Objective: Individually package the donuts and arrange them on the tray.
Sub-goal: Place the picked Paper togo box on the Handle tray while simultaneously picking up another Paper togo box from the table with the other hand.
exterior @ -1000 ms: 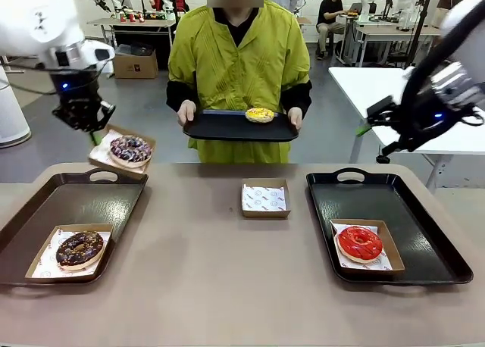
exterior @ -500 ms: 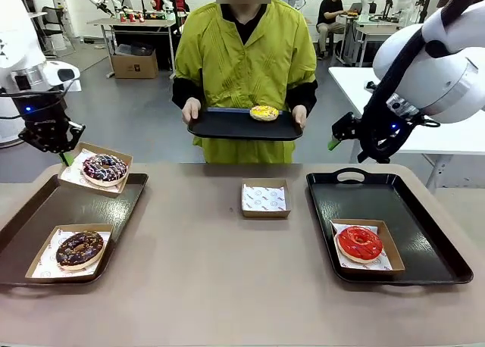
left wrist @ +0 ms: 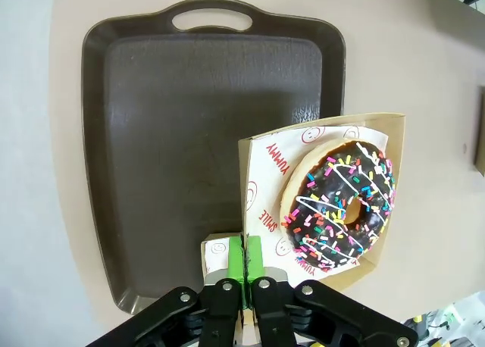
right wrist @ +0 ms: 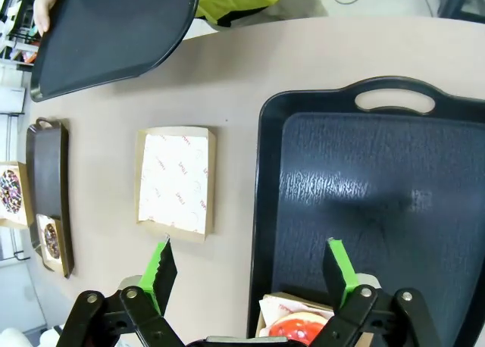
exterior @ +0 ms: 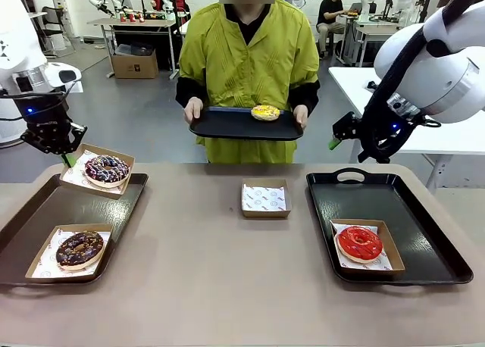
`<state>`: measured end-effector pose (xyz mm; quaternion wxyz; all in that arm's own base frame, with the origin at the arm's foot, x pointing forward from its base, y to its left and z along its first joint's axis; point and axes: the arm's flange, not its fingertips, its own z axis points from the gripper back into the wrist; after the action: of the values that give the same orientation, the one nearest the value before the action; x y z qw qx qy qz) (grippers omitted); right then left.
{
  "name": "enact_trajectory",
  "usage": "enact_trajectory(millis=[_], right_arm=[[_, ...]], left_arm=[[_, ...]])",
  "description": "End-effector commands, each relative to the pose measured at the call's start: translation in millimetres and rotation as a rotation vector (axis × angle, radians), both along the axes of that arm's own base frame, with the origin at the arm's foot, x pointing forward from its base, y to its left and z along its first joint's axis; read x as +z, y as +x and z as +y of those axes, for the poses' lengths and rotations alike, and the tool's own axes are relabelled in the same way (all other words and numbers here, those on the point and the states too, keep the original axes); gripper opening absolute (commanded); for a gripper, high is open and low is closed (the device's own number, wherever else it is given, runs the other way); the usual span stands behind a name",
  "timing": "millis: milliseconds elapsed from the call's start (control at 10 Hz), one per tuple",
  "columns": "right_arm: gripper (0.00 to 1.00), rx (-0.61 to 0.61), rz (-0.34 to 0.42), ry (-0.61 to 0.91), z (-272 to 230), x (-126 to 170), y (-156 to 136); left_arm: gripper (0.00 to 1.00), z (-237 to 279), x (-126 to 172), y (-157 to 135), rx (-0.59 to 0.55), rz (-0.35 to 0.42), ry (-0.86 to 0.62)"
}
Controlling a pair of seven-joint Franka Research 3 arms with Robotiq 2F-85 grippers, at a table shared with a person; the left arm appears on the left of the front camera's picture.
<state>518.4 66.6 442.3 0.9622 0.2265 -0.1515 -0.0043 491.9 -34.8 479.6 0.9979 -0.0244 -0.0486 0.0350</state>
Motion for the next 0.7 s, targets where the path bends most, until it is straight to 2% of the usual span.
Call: enact_trajectory(millis=[0,200,300,400,600], right_arm=[[1.0,0.002,0.0,-0.006,1,0,0],[1.0,0.0,0.0,0.0,0,0,0],[1.0,0.012,0.044,-0.053,10,2,3],[1.0,0.053,0.084,-0.15,32,8,13],[1.0,0.097,0.147,-0.239,67,13,35]], left_arm=[[0.01,1,3,2,0.003,-0.001,0.011],[0.01,1,3,2,0.003,-0.001,0.011],[0.01,0,0,0,0.0,0.0,0.0],[0.01,16,-7,4,-0.012,-0.003,-0.004],[0.01,46,-27,4,0.008,-0.003,0.023]])
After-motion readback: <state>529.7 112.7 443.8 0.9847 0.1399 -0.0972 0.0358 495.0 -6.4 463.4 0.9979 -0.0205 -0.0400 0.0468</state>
